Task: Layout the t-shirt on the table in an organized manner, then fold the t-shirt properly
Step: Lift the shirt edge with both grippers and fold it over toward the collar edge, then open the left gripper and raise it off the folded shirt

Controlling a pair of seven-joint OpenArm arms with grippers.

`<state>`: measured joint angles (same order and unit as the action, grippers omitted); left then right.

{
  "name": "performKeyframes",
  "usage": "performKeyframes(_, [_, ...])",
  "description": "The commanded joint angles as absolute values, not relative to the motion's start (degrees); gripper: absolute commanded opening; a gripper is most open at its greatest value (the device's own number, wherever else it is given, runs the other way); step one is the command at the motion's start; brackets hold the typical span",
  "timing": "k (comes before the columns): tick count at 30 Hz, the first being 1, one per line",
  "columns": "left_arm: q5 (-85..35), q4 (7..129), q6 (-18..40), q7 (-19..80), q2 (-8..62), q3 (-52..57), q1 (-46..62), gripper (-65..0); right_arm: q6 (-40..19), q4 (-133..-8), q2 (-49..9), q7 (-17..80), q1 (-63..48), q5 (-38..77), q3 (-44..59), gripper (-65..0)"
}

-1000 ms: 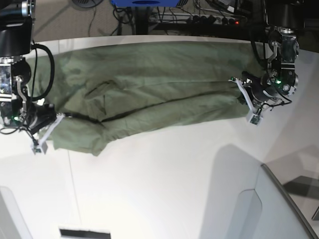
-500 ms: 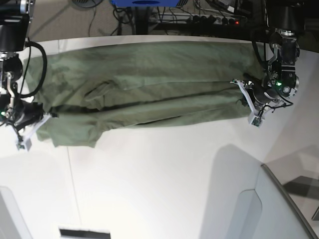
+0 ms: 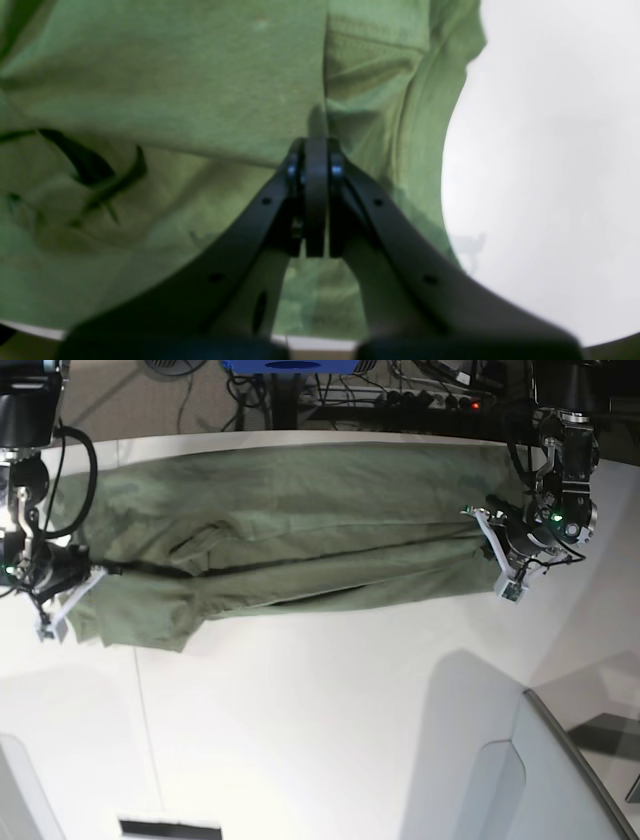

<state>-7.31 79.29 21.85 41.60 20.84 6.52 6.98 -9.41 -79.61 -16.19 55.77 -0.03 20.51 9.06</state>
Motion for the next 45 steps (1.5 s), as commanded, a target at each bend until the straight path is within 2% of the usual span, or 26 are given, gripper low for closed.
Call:
performKeyframes(1, [-7.2, 80.3, 21.7, 41.0, 21.8, 6.7, 6.4, -65.0, -9.3, -80.7, -17.2, 55.4, 0.3, 20.4, 9.6, -65.0])
performKeyframes(15, [-7.2, 79.9, 21.7, 41.0, 22.8, 6.7, 6.4, -65.0, -9.2, -80.7, -17.2, 55.4, -0.4, 20.4, 9.8, -63.5])
performKeyframes(17, [-7.2, 80.4, 21.7, 41.3, 22.9, 6.7, 6.4, -65.0, -9.2, -80.7, -17.1, 55.6, -0.4, 20.4, 11.4, -57.3])
performKeyframes(20, [-7.2, 81.5, 21.6, 41.3, 23.0, 7.3, 6.4, -65.0, -9.2, -81.9, -17.0, 56.9, -0.3, 20.5, 13.8, -42.5])
performKeyframes(21, [-7.2, 82.0, 21.6, 41.3, 23.1, 7.3, 6.5, -62.0, -9.2, -83.3, -16.8, 57.2, -0.3, 20.5, 14.5, -37.5])
performKeyframes(24, [-7.2, 83.4, 21.6, 41.4, 23.8, 7.3, 7.0, -37.5, -9.2, -88.8, -16.3, 58.7, -0.7, 20.5, 16.5, -28.5])
performKeyframes(26, [-7.2, 84.6, 21.6, 41.4, 23.8, 7.3, 7.2, -25.3, -9.3, -91.6, -16.3, 59.4, -0.4, 20.5, 16.5, -28.5])
performKeyframes(29, [-7.3, 87.1, 21.6, 41.4, 24.0, 9.8, 7.4, -12.8, -9.7, -93.1, -16.4, 59.3, 2.4, 20.5, 15.9, -28.5])
performKeyframes(35, [-8.0, 91.9, 21.8, 41.2, 21.5, 23.3, 10.6, -11.7, -9.7, -78.8, -16.8, 58.1, 14.5, 20.4, 5.8, -28.7])
performKeyframes(41, [-18.2, 98.2, 31.7, 41.0, 18.7, 37.8, 18.9, -11.7, -9.4, -60.8, -16.8, 51.7, 23.3, 20.4, -1.8, -28.7])
performKeyframes(45, [-20.7, 99.4, 32.8, 41.0, 18.2, 43.6, 22.5, -11.7, -9.3, -54.4, -16.8, 46.6, 24.4, 20.4, -4.4, -28.7])
